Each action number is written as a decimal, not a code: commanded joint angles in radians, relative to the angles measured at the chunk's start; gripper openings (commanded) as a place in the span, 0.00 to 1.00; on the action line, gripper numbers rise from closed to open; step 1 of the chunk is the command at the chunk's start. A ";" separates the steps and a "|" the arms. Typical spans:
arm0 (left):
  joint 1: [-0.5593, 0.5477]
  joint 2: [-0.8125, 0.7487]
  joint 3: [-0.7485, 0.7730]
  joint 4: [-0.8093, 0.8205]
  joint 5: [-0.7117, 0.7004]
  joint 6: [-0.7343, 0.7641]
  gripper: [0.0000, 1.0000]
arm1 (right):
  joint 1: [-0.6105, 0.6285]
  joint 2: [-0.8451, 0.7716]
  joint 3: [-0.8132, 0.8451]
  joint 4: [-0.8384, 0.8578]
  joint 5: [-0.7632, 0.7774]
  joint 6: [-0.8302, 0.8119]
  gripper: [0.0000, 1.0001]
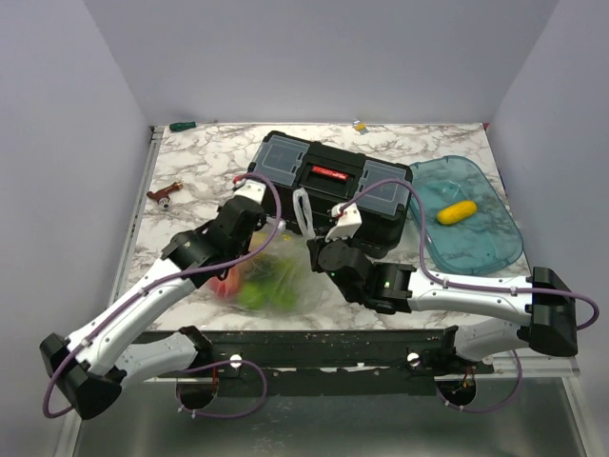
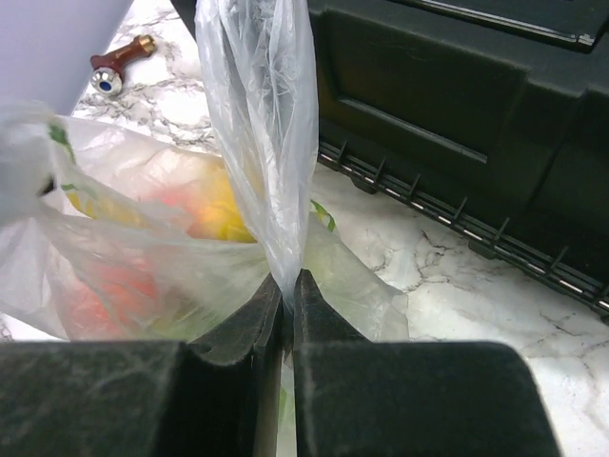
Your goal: Take the fake fruits out of the plastic bag
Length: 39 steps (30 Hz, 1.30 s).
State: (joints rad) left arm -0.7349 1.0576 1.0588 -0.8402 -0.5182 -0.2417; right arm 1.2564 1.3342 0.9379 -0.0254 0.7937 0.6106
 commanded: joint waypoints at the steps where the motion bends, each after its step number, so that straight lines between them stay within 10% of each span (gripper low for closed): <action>1: 0.048 -0.192 -0.070 0.036 -0.056 -0.065 0.00 | 0.001 -0.023 -0.034 0.031 -0.020 0.061 0.09; 17: 0.348 -0.416 0.033 0.161 0.282 -0.170 0.00 | -0.247 -0.097 -0.077 0.403 -0.486 -0.002 0.01; 25: 0.446 -0.326 0.087 0.217 0.395 -0.196 0.00 | -0.270 -0.056 0.083 0.304 -0.609 -0.192 0.05; 35: 0.447 -0.499 -0.221 0.380 0.437 -0.116 0.00 | -0.270 -0.091 -0.013 0.184 -0.880 -0.187 0.13; 39: 0.438 -0.521 -0.274 0.403 0.426 -0.104 0.00 | -0.270 -0.088 0.003 0.098 -0.854 -0.166 0.30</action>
State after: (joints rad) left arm -0.2939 0.5667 0.8158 -0.5362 -0.1040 -0.3775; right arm 0.9882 1.2621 0.9337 0.1726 -0.0025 0.4412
